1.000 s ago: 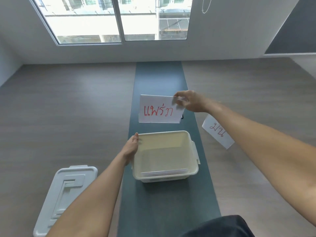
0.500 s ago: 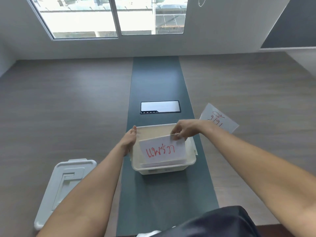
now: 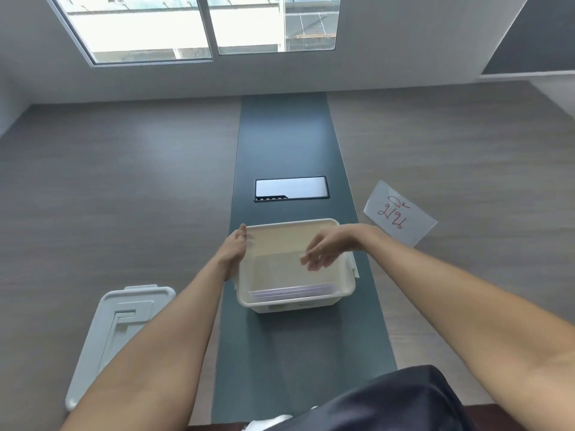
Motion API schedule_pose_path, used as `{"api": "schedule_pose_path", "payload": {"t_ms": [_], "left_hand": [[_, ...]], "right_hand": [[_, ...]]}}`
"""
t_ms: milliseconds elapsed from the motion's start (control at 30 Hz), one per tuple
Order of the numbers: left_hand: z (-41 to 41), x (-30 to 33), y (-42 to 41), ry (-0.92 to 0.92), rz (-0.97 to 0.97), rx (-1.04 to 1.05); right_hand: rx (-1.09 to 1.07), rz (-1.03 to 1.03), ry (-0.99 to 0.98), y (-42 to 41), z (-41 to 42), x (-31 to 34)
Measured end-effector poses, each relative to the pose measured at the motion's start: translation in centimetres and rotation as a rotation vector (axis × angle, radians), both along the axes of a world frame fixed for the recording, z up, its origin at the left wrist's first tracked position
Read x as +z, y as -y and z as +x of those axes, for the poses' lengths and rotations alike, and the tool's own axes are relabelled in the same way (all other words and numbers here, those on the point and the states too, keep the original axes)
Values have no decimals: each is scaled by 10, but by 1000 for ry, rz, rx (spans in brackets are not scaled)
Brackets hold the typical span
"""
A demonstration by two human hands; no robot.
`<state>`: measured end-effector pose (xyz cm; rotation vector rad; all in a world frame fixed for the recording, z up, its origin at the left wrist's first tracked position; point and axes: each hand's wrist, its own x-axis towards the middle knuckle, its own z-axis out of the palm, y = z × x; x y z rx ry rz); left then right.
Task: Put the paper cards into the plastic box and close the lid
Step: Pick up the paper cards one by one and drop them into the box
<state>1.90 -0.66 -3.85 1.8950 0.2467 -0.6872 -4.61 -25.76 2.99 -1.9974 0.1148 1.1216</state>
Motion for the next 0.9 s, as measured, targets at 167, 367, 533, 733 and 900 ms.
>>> {"api": "schedule_pose_path", "payload": {"t_ms": [167,367,533,733,900], "left_hand": [[5,-8,-1,3,34,-25],[-3,8,25,40,72,-65],[-1,10,46,38,82,-112],[3,4,71,23,69,-171],[11,1,91,23,68,-237]], "right_hand": [[-211,152,202,22,15,10],[-410,142,381,48,26,23],[-545,27,480,73,26,19],[-610,-392,621,113,10,12],[-758,-593,657,157,-4,-5]]}}
